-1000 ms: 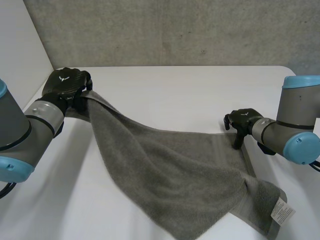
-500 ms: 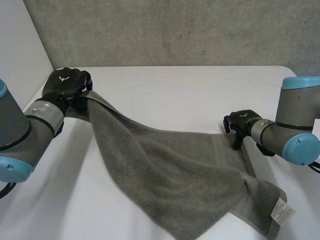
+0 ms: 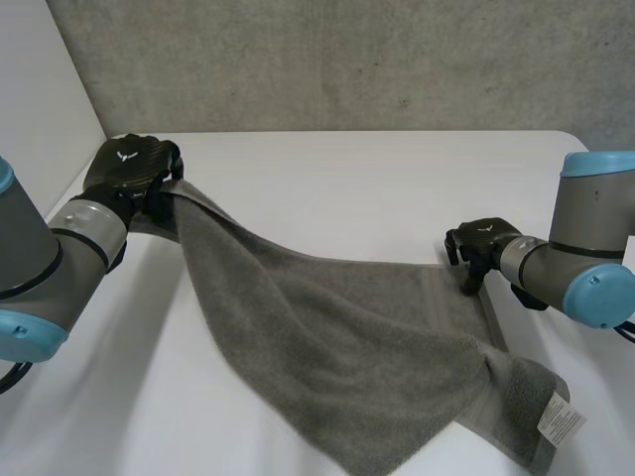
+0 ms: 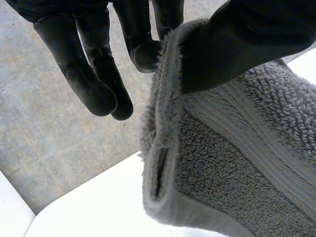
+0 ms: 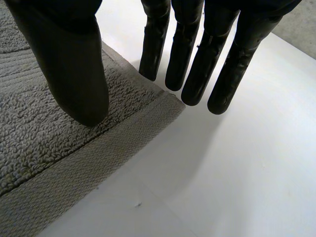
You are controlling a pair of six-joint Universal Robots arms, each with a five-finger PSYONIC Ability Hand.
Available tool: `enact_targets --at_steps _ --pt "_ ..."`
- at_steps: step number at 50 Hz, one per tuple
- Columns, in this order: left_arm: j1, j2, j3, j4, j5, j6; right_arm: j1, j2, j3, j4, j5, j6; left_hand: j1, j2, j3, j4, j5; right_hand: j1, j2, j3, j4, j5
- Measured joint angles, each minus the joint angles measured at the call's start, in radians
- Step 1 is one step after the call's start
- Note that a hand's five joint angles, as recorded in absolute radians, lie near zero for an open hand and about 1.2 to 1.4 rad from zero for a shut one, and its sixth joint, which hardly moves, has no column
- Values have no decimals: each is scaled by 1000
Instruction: Fold the towel.
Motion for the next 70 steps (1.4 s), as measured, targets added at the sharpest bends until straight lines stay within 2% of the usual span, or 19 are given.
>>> enact_targets --at_steps 26,28,34,41,50,52,57,62,64,70 --pt "0 0 0 0 1 0 -1 -6 0 24 -53 -3 0 0 0 0 0 48 49 48 48 46" --pt "0 0 0 0 1 0 -1 -6 0 26 -53 -4 0 0 0 0 0 115 119 115 111 111" --pt "0 0 0 0 1 0 -1 -5 0 29 -53 -4 0 0 0 0 0 582 566 569 573 593" --pt "0 0 0 0 1 0 -1 -8 -4 51 -59 -6 0 0 0 0 0 590 570 590 593 612" --pt "0 3 0 0 2 0 -4 -80 -11 113 -117 10 0 0 0 0 0 591 570 590 593 612" --pt "0 4 0 0 2 0 -3 -104 -9 118 -126 19 0 0 0 0 0 522 523 523 524 535" --pt "0 5 0 0 2 -1 3 -122 -1 115 -129 28 0 0 0 0 0 66 80 78 82 74" --pt "0 5 -1 0 2 -1 8 -109 2 94 -110 30 0 0 0 0 0 -186 -182 -190 -191 -213" --pt "0 5 -1 0 2 -1 8 -94 3 78 -93 30 0 0 0 0 0 -274 -267 -270 -270 -296" --pt "0 6 -1 0 2 0 8 -67 4 49 -55 29 0 0 0 0 0 -294 -287 -299 -302 -333"
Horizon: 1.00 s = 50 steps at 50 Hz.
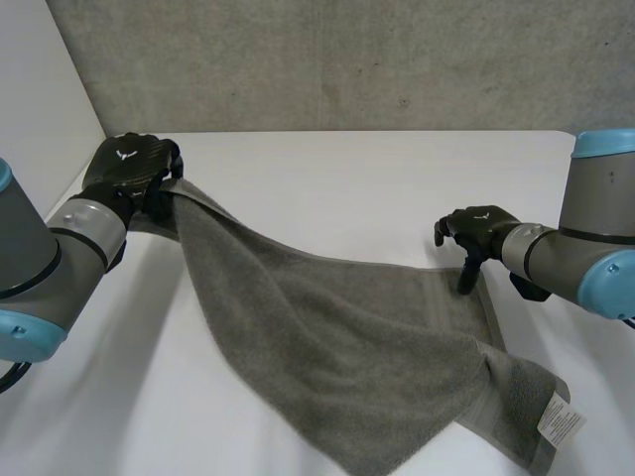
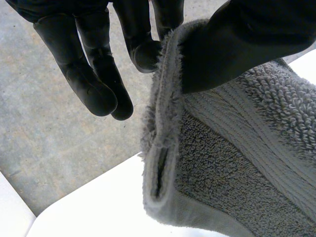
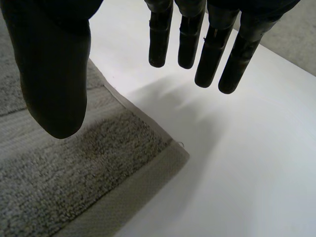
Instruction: Fold the towel.
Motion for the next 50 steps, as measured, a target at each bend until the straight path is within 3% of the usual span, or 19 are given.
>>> enact_targets --at_steps 10,20,50 --pt "0 -1 0 0 0 0 -3 20 8 -17 12 -3 0 0 0 0 0 3 3 3 4 54" --pt "0 -3 0 0 0 0 -2 42 12 -24 11 -9 0 0 0 0 0 169 164 178 180 219" --pt "0 -4 0 0 0 0 -9 60 8 -31 11 -14 0 0 0 0 0 249 234 250 254 289"
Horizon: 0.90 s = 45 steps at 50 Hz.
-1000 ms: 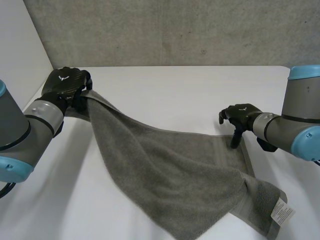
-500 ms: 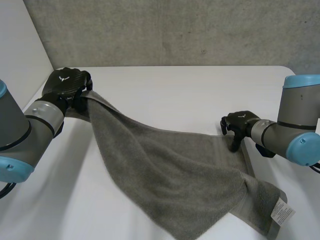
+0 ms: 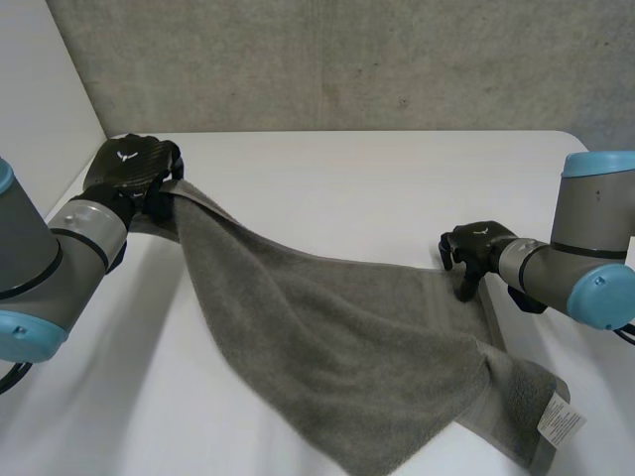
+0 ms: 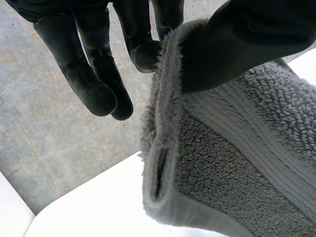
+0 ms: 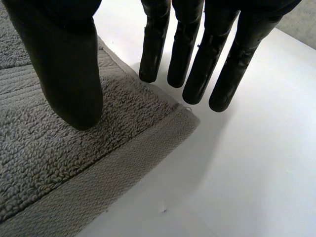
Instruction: Fold the towel.
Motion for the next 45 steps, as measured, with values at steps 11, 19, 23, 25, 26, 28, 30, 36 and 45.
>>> enact_targets --at_steps 11,19,23,25,26,28,30,36,45 --pt "0 0 1 0 0 0 7 7 1 -3 2 -1 0 0 0 0 0 51 60 55 52 49" --pt "0 0 0 0 0 0 8 8 4 -9 2 -1 0 0 0 0 0 131 145 134 136 122" --pt "0 0 0 0 0 0 8 9 4 -12 2 0 0 0 0 0 0 254 252 242 253 243" --pt "0 0 0 0 0 0 9 9 5 -13 2 1 0 0 0 0 0 301 290 278 300 294" --pt "0 0 0 0 0 0 9 9 5 -13 2 2 0 0 0 0 0 313 307 296 318 312" --pt "0 0 0 0 0 0 9 9 5 -14 2 3 0 0 0 0 0 348 360 346 370 365" --pt "0 0 0 0 0 0 9 9 5 -14 3 4 0 0 0 0 0 354 381 375 397 390" --pt "0 0 0 0 0 0 8 8 5 -21 9 9 0 0 0 0 0 403 434 458 464 462" --pt "0 0 0 0 0 0 9 7 8 -28 14 13 0 0 0 0 0 610 614 630 632 631"
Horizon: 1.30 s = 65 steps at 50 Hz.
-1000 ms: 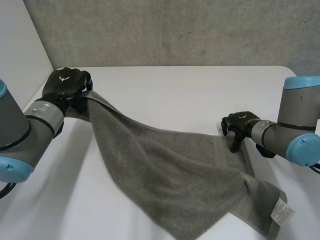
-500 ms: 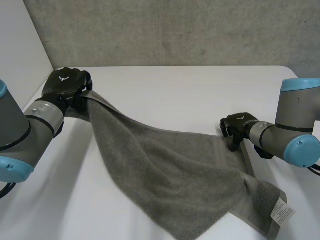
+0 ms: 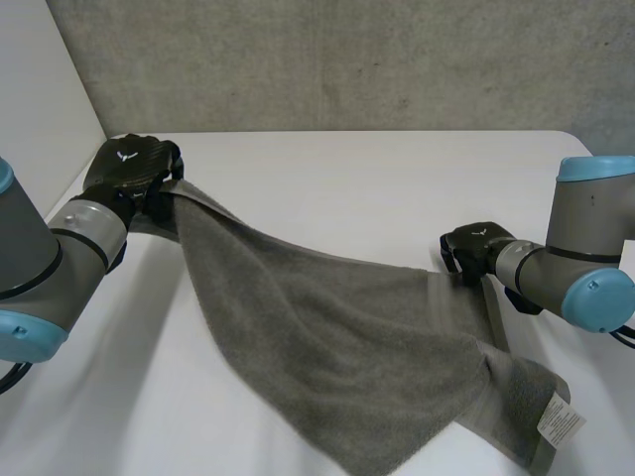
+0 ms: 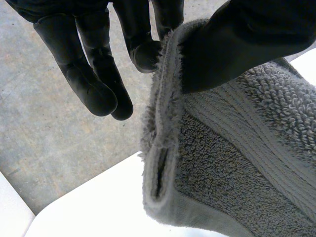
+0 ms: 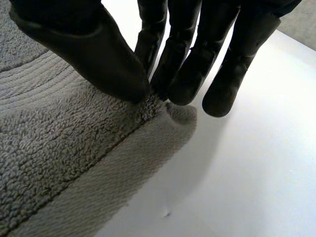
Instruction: Fold the towel.
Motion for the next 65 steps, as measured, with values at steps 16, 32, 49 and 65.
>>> enact_targets --at_steps 16,32,49,65 --pt "0 0 0 0 0 0 1 -10 3 9 -14 -1 0 0 0 0 0 3 0 9 10 3" --pt "-8 -85 349 -3 -2 15 3 -106 -341 -107 12 -11 0 0 -3 0 0 14 24 9 10 3" --pt "-49 -178 1096 -219 -8 -72 17 -351 -321 -401 50 118 0 0 -6 0 0 15 24 9 10 10" --pt "24 -155 183 -70 64 -15 8 -359 291 -329 -110 0 0 0 -7 0 0 16 24 15 10 10"
